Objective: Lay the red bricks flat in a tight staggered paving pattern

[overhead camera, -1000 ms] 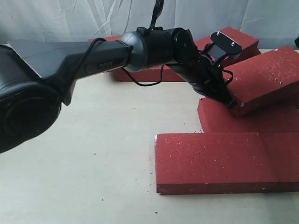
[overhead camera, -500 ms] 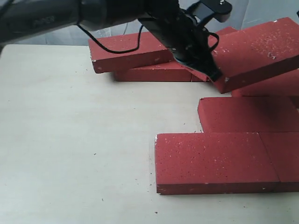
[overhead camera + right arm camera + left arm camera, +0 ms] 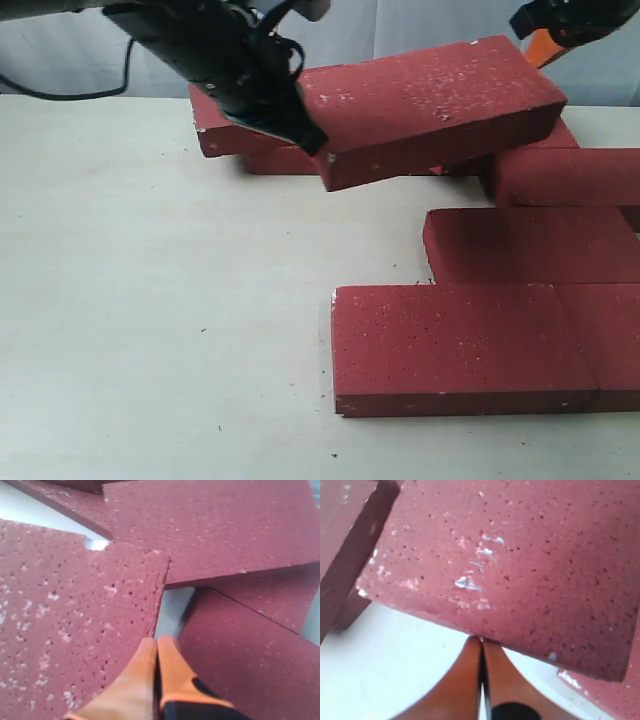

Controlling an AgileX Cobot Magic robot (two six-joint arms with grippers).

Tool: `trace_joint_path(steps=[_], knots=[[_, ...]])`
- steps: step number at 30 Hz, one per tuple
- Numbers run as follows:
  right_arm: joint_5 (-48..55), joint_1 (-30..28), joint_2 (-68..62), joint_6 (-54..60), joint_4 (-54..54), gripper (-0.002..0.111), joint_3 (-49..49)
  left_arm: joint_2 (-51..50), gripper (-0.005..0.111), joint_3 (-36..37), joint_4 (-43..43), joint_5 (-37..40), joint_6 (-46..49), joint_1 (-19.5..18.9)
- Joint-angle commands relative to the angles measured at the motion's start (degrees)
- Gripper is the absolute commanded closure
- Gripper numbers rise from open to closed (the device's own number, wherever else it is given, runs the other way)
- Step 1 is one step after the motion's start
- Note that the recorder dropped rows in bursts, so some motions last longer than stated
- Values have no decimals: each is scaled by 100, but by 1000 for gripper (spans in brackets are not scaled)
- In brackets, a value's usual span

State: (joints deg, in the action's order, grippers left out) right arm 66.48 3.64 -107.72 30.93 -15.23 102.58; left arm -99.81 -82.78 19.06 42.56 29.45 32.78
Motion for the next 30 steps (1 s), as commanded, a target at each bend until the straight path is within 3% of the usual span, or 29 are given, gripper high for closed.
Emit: trace_joint_path(steps=[1, 11, 16, 24, 30], knots=[[348, 698, -35, -432, -646, 109, -28, 456, 107, 596, 322, -682, -56, -378], [-152, 1809, -417, -1044, -720, 109, -28, 965, 107, 1421, 228, -712, -41, -1416], [-556, 2175, -696, -1138, -733, 109, -28, 965, 107, 1785, 199, -1123, -32, -1737], [-826, 2208, -974, -1147, -403, 109, -28, 965, 107, 2193, 187, -1433, -32, -2260], [74, 2105, -632, -575, 16, 109, -16, 974, 107, 2269, 554, -1232, 31, -2295]])
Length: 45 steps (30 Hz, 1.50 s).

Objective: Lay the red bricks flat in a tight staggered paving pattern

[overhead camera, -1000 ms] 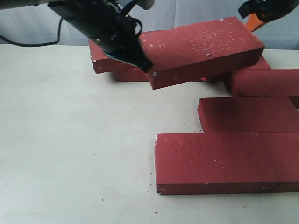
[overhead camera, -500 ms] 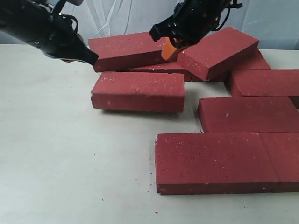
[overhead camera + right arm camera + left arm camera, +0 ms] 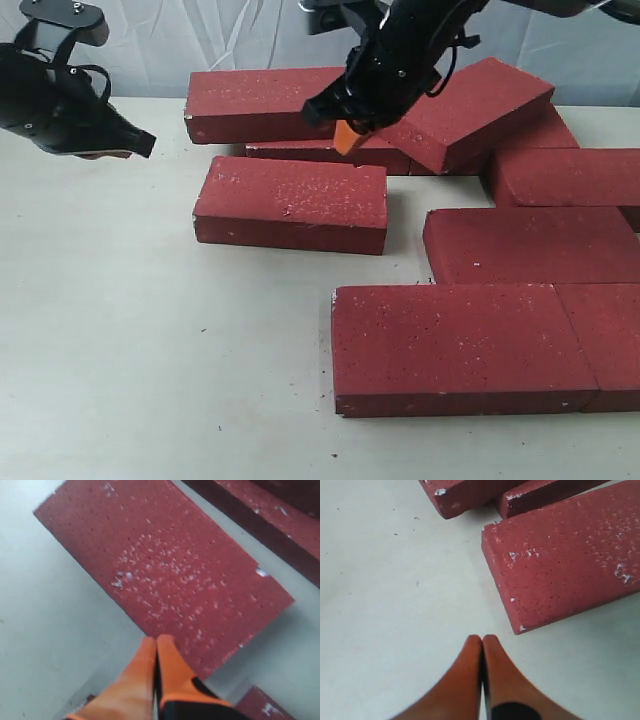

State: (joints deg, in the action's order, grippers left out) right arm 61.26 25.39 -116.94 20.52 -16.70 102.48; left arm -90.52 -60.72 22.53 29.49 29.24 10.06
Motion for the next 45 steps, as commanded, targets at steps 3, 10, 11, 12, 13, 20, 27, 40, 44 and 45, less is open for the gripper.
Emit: trace_joint_path(steps=[3, 10, 11, 12, 13, 20, 27, 40, 44, 45], knots=[[871, -69, 629, 844, 204, 109, -303, 46, 107, 248, -53, -147, 192, -87], [-251, -69, 1145, 1568, -49, 109, -2014, -615, 107, 588, -66, -1124, 207, -277], [-495, -69, 1155, 1738, -191, 109, -2222, -779, 107, 573, 10, -1256, 261, -277], [-733, -69, 1141, 1952, -369, 109, -2390, -947, 107, 517, 51, -1403, 304, -249], [-914, -69, 1126, 2164, -607, 109, -2500, -1083, 107, 458, 51, -1504, 304, -249], [-1433, -58, 852, 3735, -2120, 109, -2844, -1928, 107, -147, 208, -1176, 304, -214], [-1574, 7, 342, 4222, -1741, 109, -2780, -2197, 107, -412, 235, -1192, 304, 91], [-2154, -8, -14, 4022, -1356, 109, -2672, -2812, 107, -813, 357, -1107, 304, 167], [-2446, -8, -106, 3949, -1201, 109, -2672, -2863, 107, -824, 374, -1166, 304, 270], [-2507, -8, -137, 3904, -1173, 109, -2672, -2863, 107, -835, 373, -1181, 304, 325]])
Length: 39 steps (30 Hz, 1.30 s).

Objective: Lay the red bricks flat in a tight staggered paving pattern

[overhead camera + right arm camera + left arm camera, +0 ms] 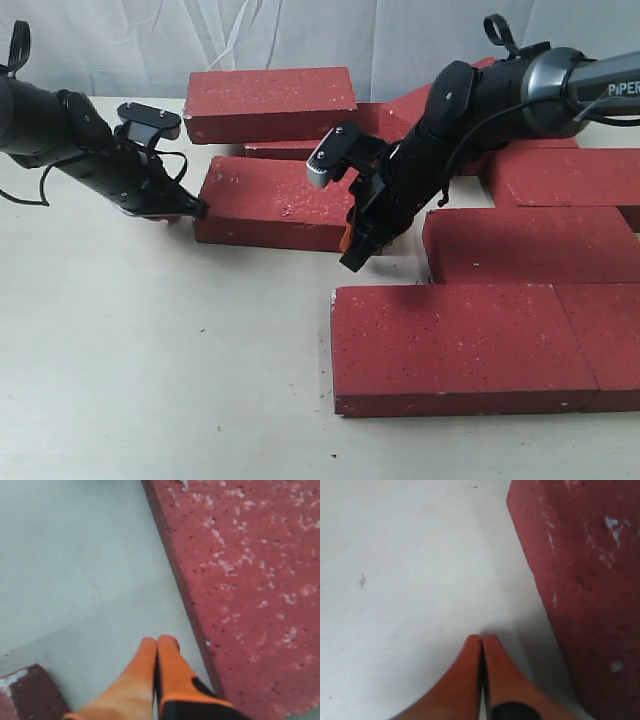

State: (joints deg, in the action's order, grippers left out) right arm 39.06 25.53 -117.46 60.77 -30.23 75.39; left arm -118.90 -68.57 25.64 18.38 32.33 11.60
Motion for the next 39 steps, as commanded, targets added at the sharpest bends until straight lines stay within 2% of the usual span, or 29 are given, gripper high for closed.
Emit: trace_joint_path(steps=[1, 16, 23, 36, 39], knots=[[-349, -22, -111, -130, 190, 109, 36, -34, 107, -49, 46, -80, -5, 204], [-875, -22, -109, -347, 193, 109, 36, -122, 107, -62, 36, -953, -5, 588], [-1103, -35, -109, -744, 637, 109, 36, -291, 107, -293, 24, -885, -5, 625], [-1151, -110, -109, -908, 682, 109, 36, -566, 107, -579, 117, -846, -5, 625], [-1140, -110, -69, -1179, 1024, 109, 36, -574, 107, -590, 184, -869, -5, 735]])
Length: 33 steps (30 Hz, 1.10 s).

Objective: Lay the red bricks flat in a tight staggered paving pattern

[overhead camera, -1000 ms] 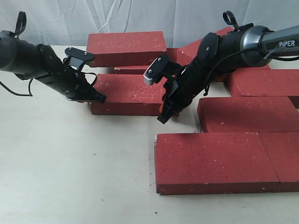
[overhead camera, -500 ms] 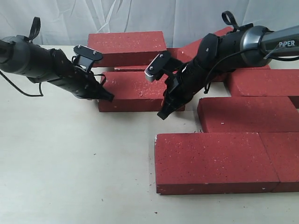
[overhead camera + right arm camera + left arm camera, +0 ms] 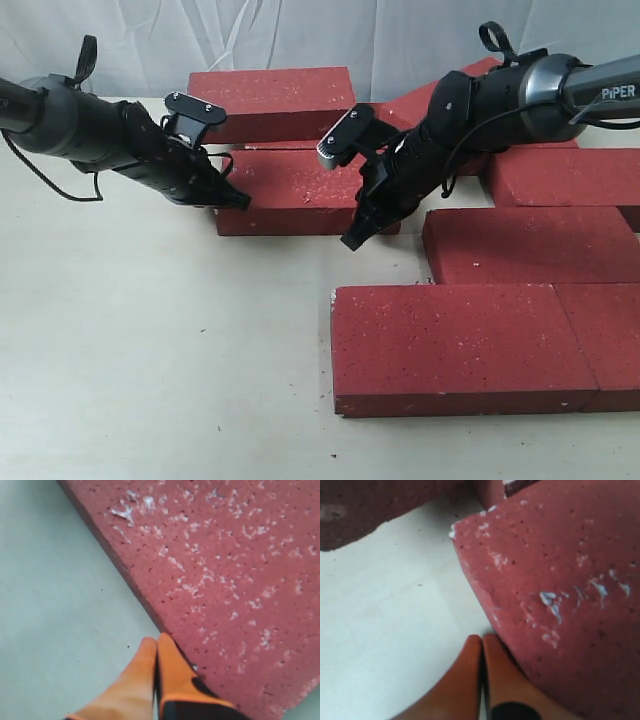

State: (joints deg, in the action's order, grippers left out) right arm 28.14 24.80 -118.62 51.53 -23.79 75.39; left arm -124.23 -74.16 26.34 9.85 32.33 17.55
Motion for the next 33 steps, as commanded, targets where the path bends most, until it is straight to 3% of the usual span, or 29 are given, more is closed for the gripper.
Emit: trace_joint_path(steps=[1, 3, 11, 16, 19, 21, 33], knots=[[-48, -37, 73, -513, 587, 109, 36, -40, 107, -44, 114, -102, -5, 205], [-48, -37, 146, -876, 815, 109, 36, -40, 107, -65, -39, -186, -5, 369], [53, 4, 180, -882, 666, 109, 36, -40, 107, -65, -106, -293, -17, 277], [1212, 122, 626, -882, 629, 109, 36, 188, 107, -65, -416, 369, -17, 90], [1173, 147, 847, -882, 506, 109, 36, 334, 107, -65, -364, 533, -44, 26], [1010, 147, 766, -882, 529, 109, 25, 322, 107, -65, -8, 361, -44, 52], [961, 147, 751, -896, 423, 109, 25, -12, 107, -65, -19, -406, -23, 431]])
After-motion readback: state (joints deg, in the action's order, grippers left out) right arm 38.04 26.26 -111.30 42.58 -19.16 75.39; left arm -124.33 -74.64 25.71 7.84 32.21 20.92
